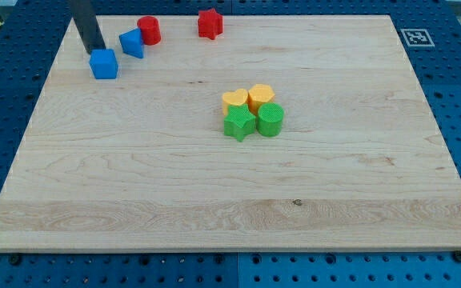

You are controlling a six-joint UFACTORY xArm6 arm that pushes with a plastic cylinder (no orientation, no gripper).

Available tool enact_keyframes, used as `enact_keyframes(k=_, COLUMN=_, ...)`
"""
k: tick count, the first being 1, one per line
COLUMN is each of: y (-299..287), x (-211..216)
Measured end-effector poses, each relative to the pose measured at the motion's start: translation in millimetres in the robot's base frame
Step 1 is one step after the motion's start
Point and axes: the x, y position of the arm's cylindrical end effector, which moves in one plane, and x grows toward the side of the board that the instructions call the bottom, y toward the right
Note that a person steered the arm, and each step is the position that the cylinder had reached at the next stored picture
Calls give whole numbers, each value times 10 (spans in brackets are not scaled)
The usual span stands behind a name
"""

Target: Slide the blue cube diagonal to the blue triangle

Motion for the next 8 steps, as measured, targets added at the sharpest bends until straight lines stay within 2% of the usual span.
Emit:
enact_keyframes(k=4, y=-85, x=155)
enact_keyframes(k=6, y=69, x=461)
enact_keyframes(k=8, y=301, x=578)
